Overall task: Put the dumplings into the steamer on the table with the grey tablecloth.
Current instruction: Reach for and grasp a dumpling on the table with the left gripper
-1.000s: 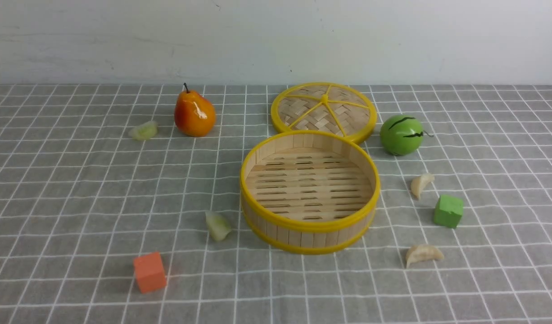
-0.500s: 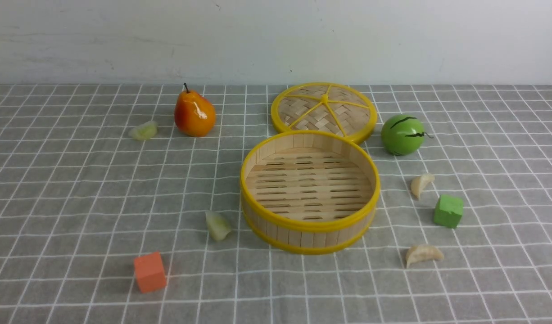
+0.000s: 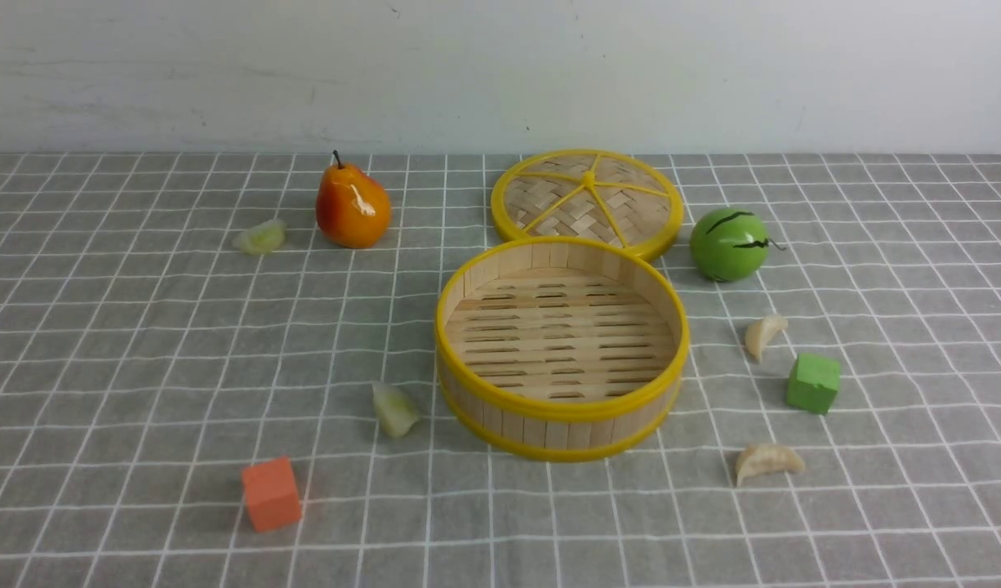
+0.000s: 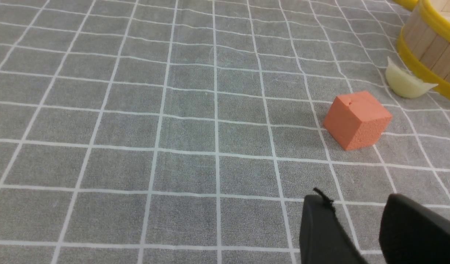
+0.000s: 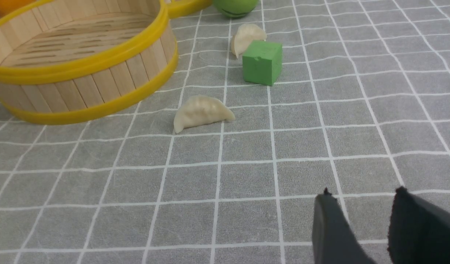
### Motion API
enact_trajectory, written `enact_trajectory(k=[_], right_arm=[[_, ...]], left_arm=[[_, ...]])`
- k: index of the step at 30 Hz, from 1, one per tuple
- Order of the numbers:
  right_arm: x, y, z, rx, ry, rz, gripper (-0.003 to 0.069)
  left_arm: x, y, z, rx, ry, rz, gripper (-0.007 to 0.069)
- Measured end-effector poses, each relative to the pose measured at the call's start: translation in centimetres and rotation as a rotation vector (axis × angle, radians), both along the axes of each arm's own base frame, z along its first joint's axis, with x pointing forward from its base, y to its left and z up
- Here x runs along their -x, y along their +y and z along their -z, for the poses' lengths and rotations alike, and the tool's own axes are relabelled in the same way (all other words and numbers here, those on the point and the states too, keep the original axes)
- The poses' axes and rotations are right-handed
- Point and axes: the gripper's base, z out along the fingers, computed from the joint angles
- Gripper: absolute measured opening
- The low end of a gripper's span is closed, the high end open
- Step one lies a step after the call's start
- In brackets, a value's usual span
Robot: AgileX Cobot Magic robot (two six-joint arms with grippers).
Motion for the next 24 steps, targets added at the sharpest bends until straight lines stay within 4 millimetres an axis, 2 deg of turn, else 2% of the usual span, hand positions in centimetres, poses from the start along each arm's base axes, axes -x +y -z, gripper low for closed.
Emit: enact_trajectory(k=[9, 10, 21, 24], right_arm=[[0.0, 0.0, 0.0, 0.0, 0.0, 0.0, 0.024], [0.0, 0.0, 0.0, 0.001, 0.0, 0.0, 0.024], [-0.1, -0.6, -0.1, 0.164, -0.022, 0.014, 0.024], [-0.2, -0.8, -0.3, 0.243, -0.075, 0.019, 0.024]], left_arm=[[-0.3, 0.1, -1.1, -0.018, -0.124, -0.005, 0.0239], [-0.4, 0.1, -1.7, -0.014, -0.196, -0.007, 0.0239], [-0.3, 0.1, -4.9, -0.005, -0.552, -0.014, 0.0239], [0.0, 0.2, -5.9, 0.069, -0.659, -0.018, 0.0239]])
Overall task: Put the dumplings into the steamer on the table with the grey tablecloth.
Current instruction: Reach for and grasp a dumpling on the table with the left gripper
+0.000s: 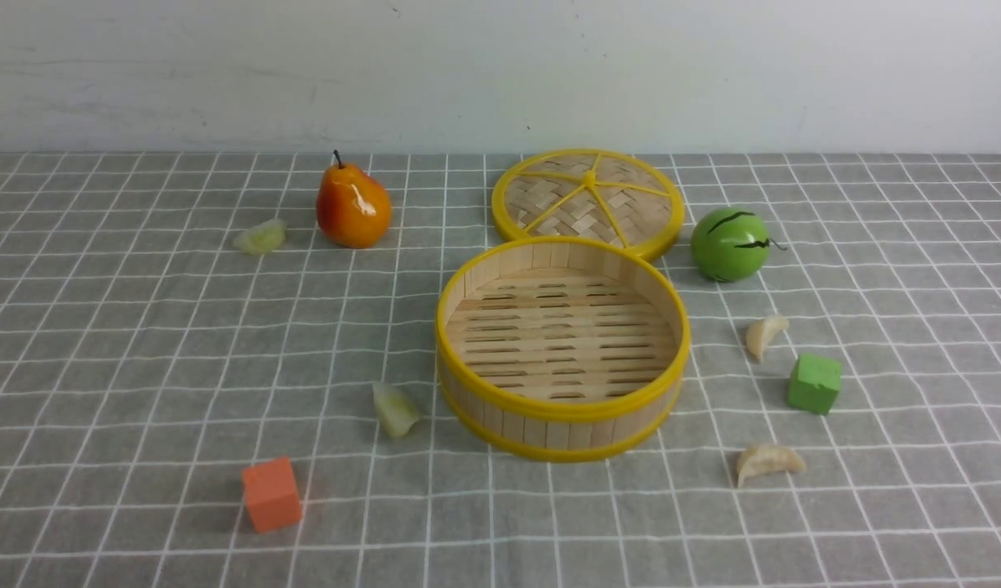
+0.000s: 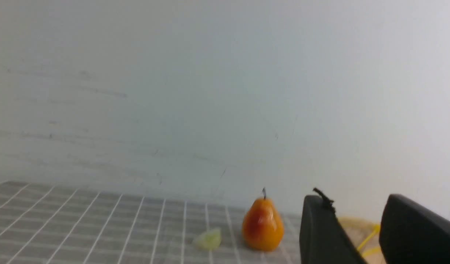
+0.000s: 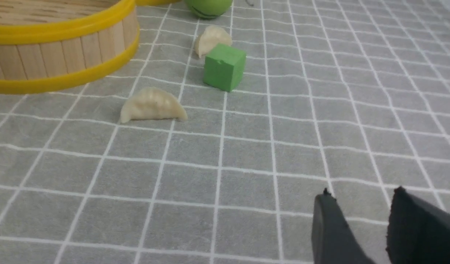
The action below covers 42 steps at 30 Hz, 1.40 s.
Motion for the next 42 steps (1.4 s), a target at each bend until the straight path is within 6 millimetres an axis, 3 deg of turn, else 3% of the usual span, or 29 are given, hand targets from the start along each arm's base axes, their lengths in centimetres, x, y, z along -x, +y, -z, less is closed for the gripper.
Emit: enact_trajectory(k=[2, 5, 11, 14, 18, 21, 22, 23, 26, 27, 29, 32, 35, 42], right_arm=[[-0.1, 0.0, -0.4, 0.01, -0.051, -0.006, 0.024], [-0.3, 0.3, -2.7, -0.017, -0.309, -0.037, 0.024], [0.5, 0.8, -5.8, -0.16, -0.647, -0.101, 0.024], [0.8, 0.9, -6.4, -0.262, -0.715, -0.129, 0.024], [1.4, 1.0, -7.4, -0.432, -0.82, -0.19, 0.024], [1.7, 0.8, -8.0, -0.495, -0.867, -0.201, 0.0237], [1.8, 0.8, -8.2, -0.497, -0.869, -0.201, 0.0235], [1.7, 0.8, -8.9, -0.488, -0.858, -0.191, 0.0215], [1.1, 0.7, -10.9, -0.423, -0.809, -0.158, 0.0141], [0.6, 0.7, -12.1, -0.368, -0.772, -0.135, 0.0085], [-0.5, 0.7, -13.1, -0.286, -0.68, -0.099, 0.0013], [-2.4, 0.6, -14.1, -0.164, -0.525, -0.061, -0.0017], [-5.2, 0.6, -13.5, -0.055, -0.243, -0.028, -0.0012], [-10.2, 0.8, -10.6, -0.017, 0.369, -0.002, -0.0005]], left_arm=[[0.1, 0.0, -0.4, 0.05, -0.042, 0.016, 0.0239], [0.5, 0.1, -1.1, 0.226, -0.124, 0.088, 0.0239], [0.6, 0.1, -1.3, 0.444, -0.132, 0.185, 0.0239], [0.7, 0.1, -2.1, 0.457, -0.138, 0.193, 0.0239], [0.6, 0.1, -5.2, 0.406, -0.167, 0.176, 0.0239], [-0.8, 0.0, -8.3, 0.303, -0.131, 0.123, 0.0239], [-1.0, 0.0, -8.4, 0.298, -0.126, 0.12, 0.0239], [-2.5, -0.1, -10.1, 0.265, -0.088, 0.1, 0.0235], [-5.5, -0.1, -12.0, 0.295, -0.009, 0.087, 0.0198], [-7.1, -0.1, -12.7, 0.328, 0.031, 0.081, 0.0174], [-10.1, -0.2, -13.4, 0.369, 0.111, 0.069, 0.0116], [-13.5, -0.5, -13.5, 0.373, 0.226, 0.056, 0.005], [-18.4, -1.0, -12.8, 0.304, 0.483, 0.032, -0.0014], [-27.1, -1.4, -11.4, 0.041, 1.026, -0.036, -0.0014]])
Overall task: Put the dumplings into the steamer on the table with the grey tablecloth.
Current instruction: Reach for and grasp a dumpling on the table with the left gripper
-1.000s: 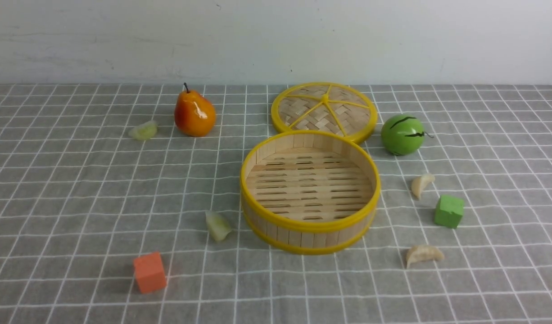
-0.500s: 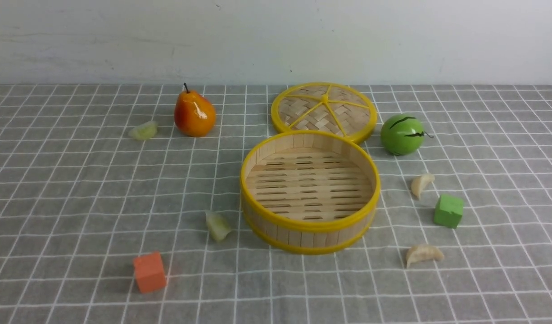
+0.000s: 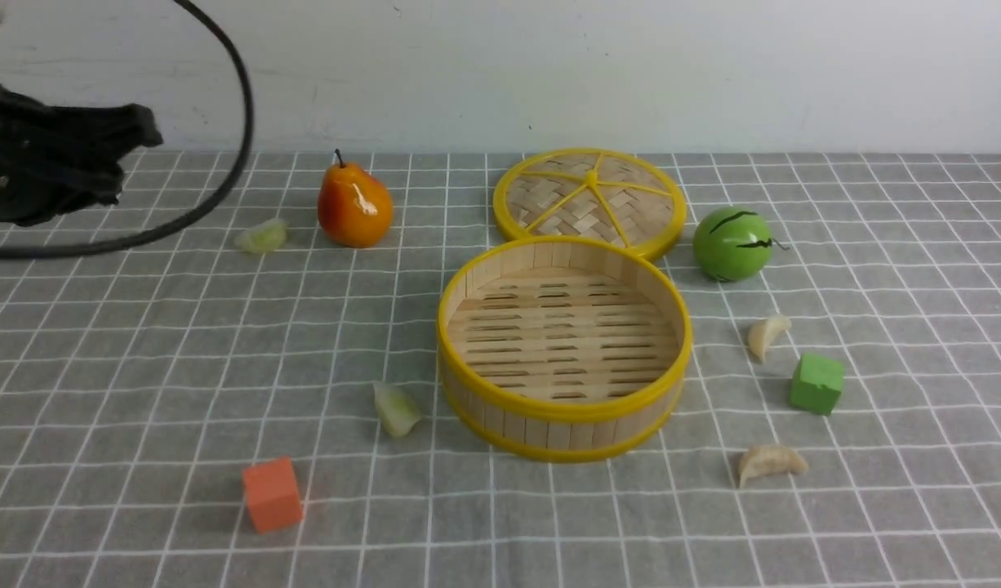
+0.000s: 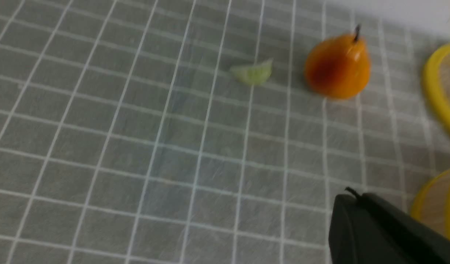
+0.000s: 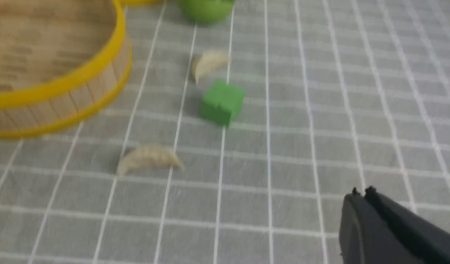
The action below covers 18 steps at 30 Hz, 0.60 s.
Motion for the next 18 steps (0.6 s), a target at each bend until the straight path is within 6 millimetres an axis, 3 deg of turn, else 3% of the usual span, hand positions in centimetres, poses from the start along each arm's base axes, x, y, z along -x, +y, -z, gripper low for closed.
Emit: enact_trajectory(k=[4, 9, 11, 14, 15, 18], right_arm=[[-2.2, 1.2, 1.4, 0.002, 0.126, -0.055, -0.0005], [-3.8, 2.8, 3.3, 0.01, 0.218, -0.121, -0.0004], [-4.1, 3.3, 3.7, 0.013, 0.231, -0.14, -0.0004], [-4.4, 3.5, 4.1, 0.016, 0.244, -0.15, -0.0004], [-4.5, 3.6, 4.2, 0.017, 0.244, -0.151, -0.0004], [-4.6, 3.6, 4.1, 0.015, 0.227, -0.153, -0.0004]], left_arm=[[-4.5, -0.8, 1.1, -0.045, 0.214, 0.113, -0.0014], [-11.4, -1.7, 2.5, -0.031, 0.262, 0.197, -0.0012], [-14.4, -1.9, 4.2, -0.04, 0.276, 0.203, 0.0013], [-18.1, -1.9, 6.4, -0.07, 0.265, 0.204, 0.012], [-19.8, -1.9, 8.3, -0.084, 0.268, 0.202, 0.0187], [-22.8, -1.7, 10.8, -0.123, 0.227, 0.19, 0.0373]])
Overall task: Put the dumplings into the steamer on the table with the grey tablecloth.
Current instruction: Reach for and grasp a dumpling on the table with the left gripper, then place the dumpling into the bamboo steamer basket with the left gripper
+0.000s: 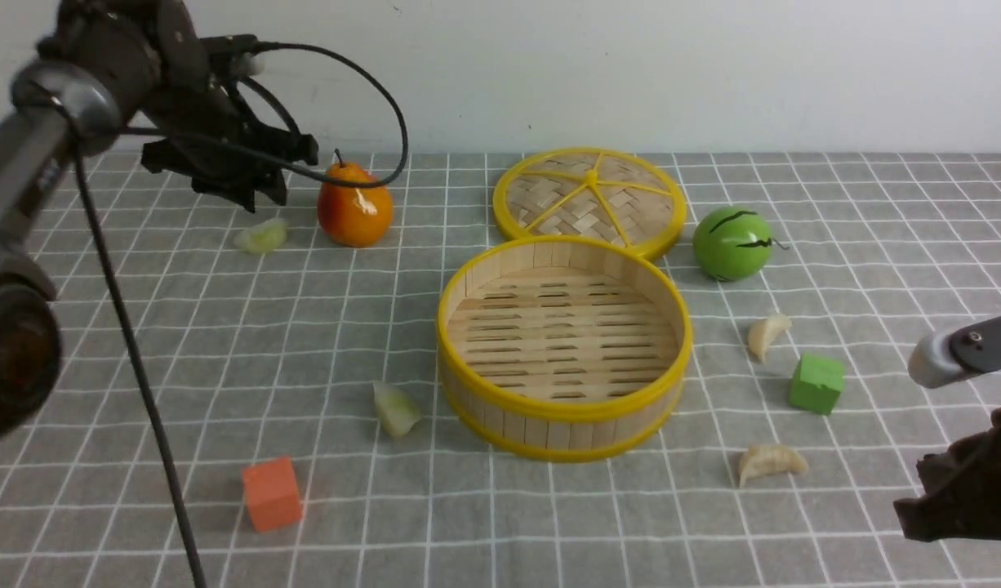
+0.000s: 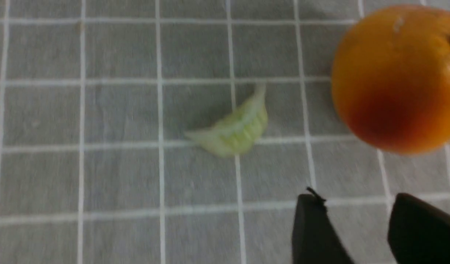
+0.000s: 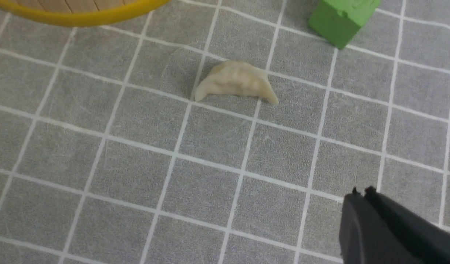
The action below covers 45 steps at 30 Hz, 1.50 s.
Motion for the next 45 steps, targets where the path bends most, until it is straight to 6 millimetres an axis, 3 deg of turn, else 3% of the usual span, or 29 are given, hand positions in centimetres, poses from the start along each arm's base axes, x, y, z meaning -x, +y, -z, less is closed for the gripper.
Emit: enact_trajectory(k=[5, 9, 14, 26, 31, 33, 38, 42, 45], right_arm=[[-0.3, 0.0, -0.1, 0.002, -0.025, -0.006, -0.0004], [-0.5, 0.1, 0.1, 0.011, -0.017, -0.009, -0.0004], [-0.5, 0.1, 0.2, 0.012, -0.012, -0.009, -0.0004], [-0.1, 0.0, 0.5, 0.013, 0.039, -0.001, -0.0004], [0.2, -0.1, 0.7, 0.017, 0.078, 0.004, -0.0004], [0.2, -0.1, 0.7, 0.017, 0.078, 0.004, -0.0004], [0.2, -0.1, 0.7, 0.017, 0.078, 0.004, -0.0004], [0.1, 0.0, 0.7, 0.005, 0.075, 0.009, -0.0002], [-0.1, 0.2, 0.5, -0.041, 0.048, 0.024, -0.0002]], left_arm=[[-2.0, 0.6, 3.8, -0.033, -0.016, -0.088, 0.0567], [-2.7, 1.4, 3.9, -0.11, -0.101, -0.11, 0.0597], [-3.5, 1.7, 3.3, -0.057, -0.215, -0.113, 0.0556], [-3.6, 1.7, 7.7, -0.071, -0.088, -0.048, 0.0463], [-3.3, 1.3, 7.6, -0.064, -0.054, -0.024, 0.0317], [-2.8, 0.8, 6.9, -0.062, -0.013, -0.022, 0.0173], [-1.8, 0.2, 4.8, -0.053, 0.033, -0.024, 0.0188], [-0.1, 0.0, -0.6, -0.01, 0.034, -0.023, 0.0188], [1.8, -1.9, -5.0, 0.096, 0.029, 0.026, 0.0188]])
